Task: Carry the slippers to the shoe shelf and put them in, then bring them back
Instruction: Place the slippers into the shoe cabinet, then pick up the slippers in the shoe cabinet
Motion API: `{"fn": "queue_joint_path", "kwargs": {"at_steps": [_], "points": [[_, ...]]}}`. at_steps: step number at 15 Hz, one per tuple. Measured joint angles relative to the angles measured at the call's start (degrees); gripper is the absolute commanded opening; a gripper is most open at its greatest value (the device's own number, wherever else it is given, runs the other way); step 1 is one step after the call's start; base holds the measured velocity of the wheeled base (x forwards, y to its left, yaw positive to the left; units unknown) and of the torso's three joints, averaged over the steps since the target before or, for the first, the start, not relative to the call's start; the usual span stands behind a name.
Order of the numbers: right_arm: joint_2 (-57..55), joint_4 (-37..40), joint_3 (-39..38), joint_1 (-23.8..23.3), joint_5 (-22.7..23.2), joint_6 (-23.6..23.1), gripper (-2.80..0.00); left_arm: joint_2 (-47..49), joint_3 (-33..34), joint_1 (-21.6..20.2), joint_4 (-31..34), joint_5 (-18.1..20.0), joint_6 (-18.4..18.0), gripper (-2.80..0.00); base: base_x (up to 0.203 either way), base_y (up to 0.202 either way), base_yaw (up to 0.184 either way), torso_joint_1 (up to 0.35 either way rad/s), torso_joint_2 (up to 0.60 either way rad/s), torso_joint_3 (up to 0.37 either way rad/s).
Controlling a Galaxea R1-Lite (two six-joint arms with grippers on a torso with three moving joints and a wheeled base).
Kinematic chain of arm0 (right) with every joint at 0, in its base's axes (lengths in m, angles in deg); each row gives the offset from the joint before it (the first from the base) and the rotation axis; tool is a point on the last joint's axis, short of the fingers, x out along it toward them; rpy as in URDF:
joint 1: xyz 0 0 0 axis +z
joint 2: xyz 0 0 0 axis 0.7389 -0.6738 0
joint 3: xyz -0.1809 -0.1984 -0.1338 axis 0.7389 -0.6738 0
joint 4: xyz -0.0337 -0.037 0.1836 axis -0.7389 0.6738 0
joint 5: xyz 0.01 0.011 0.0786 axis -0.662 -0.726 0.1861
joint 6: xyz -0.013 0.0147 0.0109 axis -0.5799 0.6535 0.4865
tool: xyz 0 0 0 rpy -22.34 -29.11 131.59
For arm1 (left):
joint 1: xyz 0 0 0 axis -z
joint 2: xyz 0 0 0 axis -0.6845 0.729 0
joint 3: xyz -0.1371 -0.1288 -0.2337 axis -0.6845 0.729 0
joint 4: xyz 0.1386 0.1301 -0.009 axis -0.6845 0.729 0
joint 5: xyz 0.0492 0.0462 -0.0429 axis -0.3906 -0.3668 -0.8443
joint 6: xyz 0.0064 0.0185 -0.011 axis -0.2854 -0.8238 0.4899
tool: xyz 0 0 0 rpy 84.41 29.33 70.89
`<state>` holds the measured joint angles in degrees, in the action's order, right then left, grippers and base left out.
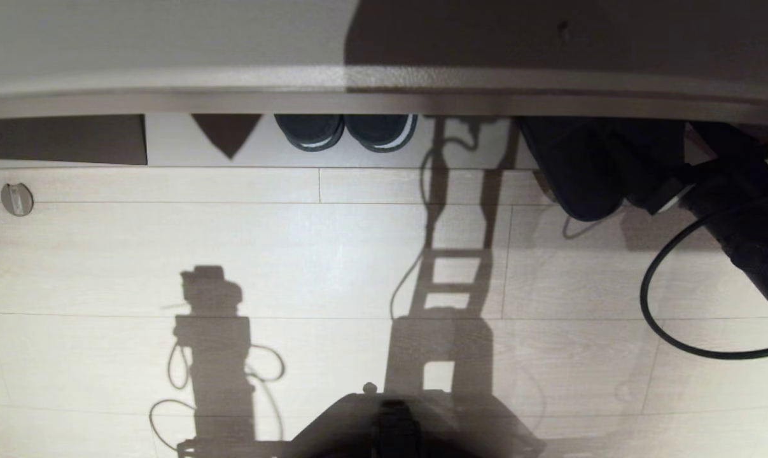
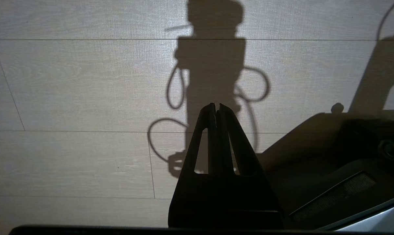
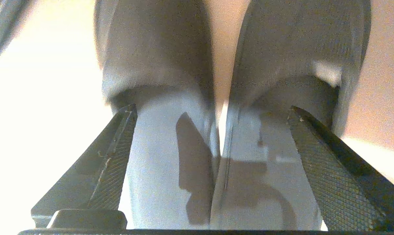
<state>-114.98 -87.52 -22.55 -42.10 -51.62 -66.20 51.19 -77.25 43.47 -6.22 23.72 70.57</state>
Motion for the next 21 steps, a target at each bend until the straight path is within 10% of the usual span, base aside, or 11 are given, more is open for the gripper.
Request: {"fn": "queue_joint_path", "kwargs": {"at_steps": [2, 3, 8, 21], "points": [[3.9, 0.2, -7.4, 0.1, 0.0, -1.3, 0.0, 0.0, 0.0, 0.0, 0.0, 0.0, 0.0, -2.8, 0.0, 0.0, 0.0, 0.0, 0.0, 0.0], [5.9, 0.4, -10.2, 0.2, 0.4, -1.5, -2.8, 0.0, 0.0, 0.0, 0.0, 0.0, 0.0, -2.8, 0.0, 0.0, 0.0, 0.0, 0.0, 0.0], [23.8, 11.4, -16.8, 0.6, 3.8, -1.5, -2.8, 0.0, 0.0, 0.0, 0.0, 0.0, 0.0, -2.8, 0.0, 0.0, 0.0, 0.0, 0.0, 0.0], [83.5, 74.0, -24.9, -5.2, 3.1, 3.3, -2.8, 0.0, 0.0, 0.0, 0.0, 0.0, 0.0, -2.8, 0.0, 0.0, 0.0, 0.0, 0.0, 0.0]]}}
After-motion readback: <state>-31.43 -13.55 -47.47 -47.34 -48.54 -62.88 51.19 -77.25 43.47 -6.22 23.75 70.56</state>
